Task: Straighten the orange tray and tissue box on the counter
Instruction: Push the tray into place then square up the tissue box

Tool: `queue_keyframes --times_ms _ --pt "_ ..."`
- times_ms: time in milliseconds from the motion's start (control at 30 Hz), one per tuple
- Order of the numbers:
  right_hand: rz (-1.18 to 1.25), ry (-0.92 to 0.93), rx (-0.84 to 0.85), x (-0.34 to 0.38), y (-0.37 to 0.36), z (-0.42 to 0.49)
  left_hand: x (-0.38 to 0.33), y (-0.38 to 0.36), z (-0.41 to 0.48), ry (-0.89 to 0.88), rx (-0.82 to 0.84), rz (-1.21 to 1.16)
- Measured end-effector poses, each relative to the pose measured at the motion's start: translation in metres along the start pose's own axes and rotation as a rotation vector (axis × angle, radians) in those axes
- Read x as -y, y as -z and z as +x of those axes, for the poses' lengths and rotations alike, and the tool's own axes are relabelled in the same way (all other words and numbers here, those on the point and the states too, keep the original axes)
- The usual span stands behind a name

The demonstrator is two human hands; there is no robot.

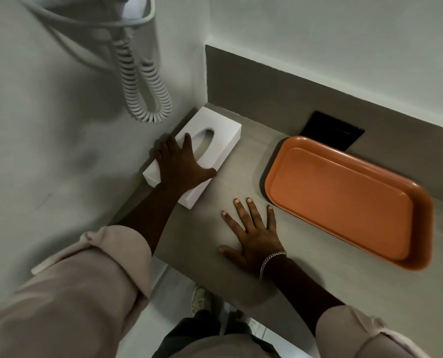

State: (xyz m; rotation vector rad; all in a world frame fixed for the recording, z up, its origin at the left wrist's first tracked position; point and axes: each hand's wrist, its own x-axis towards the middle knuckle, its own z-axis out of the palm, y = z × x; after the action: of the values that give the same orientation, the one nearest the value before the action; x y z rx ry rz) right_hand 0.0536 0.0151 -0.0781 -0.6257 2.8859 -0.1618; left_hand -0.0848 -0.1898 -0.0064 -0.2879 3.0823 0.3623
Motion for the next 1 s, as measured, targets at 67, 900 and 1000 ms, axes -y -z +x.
queue_keyframes --times_ms 67,900,1000 --pt "0.0 0.002 0.006 0.0 0.0 0.0 -0.001 -0.003 0.005 0.004 0.0 0.011" --pt "-0.113 0.223 -0.013 0.007 0.068 0.102 0.081 -0.03 -0.098 -0.527 -0.142 0.012" --pt "-0.128 0.226 -0.003 0.003 0.069 0.107 0.082 -0.032 -0.094 -0.525 -0.128 0.031"
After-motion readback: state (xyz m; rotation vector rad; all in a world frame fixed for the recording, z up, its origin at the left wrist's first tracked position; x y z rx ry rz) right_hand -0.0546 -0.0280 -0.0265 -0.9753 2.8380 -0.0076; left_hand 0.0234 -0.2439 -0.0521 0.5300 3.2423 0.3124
